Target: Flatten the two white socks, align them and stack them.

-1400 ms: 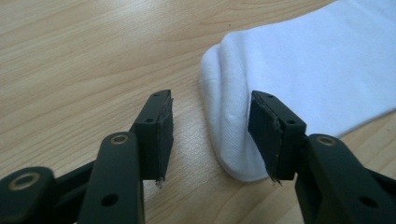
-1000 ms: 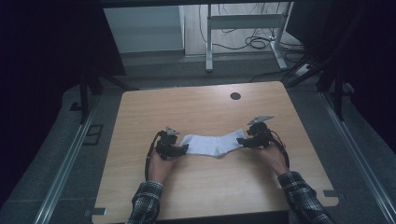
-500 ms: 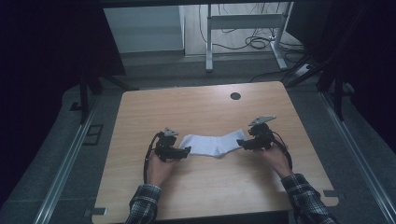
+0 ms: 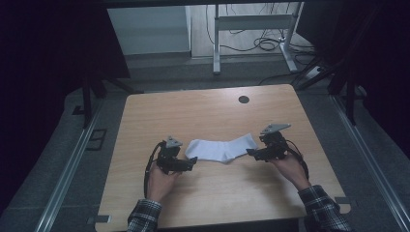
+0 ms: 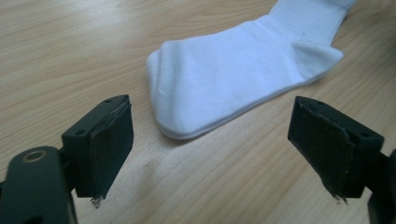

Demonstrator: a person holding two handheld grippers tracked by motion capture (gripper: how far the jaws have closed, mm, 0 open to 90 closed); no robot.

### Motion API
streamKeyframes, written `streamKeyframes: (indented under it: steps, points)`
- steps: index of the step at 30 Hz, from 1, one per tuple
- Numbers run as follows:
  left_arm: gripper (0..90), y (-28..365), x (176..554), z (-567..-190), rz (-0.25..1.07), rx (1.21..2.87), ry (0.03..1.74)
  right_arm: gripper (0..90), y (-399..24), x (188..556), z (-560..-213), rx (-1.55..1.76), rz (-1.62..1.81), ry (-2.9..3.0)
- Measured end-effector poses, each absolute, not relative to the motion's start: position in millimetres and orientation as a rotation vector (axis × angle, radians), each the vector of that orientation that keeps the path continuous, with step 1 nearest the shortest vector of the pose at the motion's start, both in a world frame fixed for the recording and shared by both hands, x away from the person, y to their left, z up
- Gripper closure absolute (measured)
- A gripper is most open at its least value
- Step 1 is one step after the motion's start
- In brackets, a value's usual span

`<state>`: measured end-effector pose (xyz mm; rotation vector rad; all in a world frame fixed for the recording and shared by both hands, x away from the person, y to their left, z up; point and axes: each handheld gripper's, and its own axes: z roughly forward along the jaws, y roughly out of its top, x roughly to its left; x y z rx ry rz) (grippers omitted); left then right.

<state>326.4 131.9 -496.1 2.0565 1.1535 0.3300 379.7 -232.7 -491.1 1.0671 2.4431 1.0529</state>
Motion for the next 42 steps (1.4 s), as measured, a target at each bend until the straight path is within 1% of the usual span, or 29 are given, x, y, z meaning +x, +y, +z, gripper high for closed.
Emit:
streamKeyframes:
  steps: [13,21,27,31,34,38,41,42]
  points:
    - [12.3,137.3,300.7,-486.0,0.393,2.084,1.086,16.0,-246.4,356.6,-476.8,1.019,1.067,2.434]
    - [11.2,147.4,279.7,-490.1,0.423,2.097,1.066,14.3,-256.5,340.6,-476.2,1.005,1.065,2.431]
    - [10.6,155.8,267.2,-498.0,0.440,2.094,1.071,12.5,-261.4,330.8,-484.8,1.001,1.069,2.437]
    - [10.5,160.5,259.1,-506.8,0.443,2.090,1.083,9.8,-264.0,326.5,-499.1,1.002,1.067,2.459]
    - [10.1,164.6,254.9,-516.2,0.435,2.091,1.099,8.9,-265.0,325.6,-504.2,1.000,1.056,2.468]
    - [9.7,168.6,252.3,-529.3,0.386,2.099,1.138,6.8,-265.5,324.5,-512.9,0.995,1.036,2.491]
    - [9.5,167.7,250.3,-536.1,0.371,2.127,1.139,6.0,-263.6,323.3,-523.0,0.990,1.018,2.520]
    - [9.5,165.0,248.9,-539.4,0.392,2.160,1.133,6.0,-262.9,323.0,-525.9,0.985,1.008,2.533]
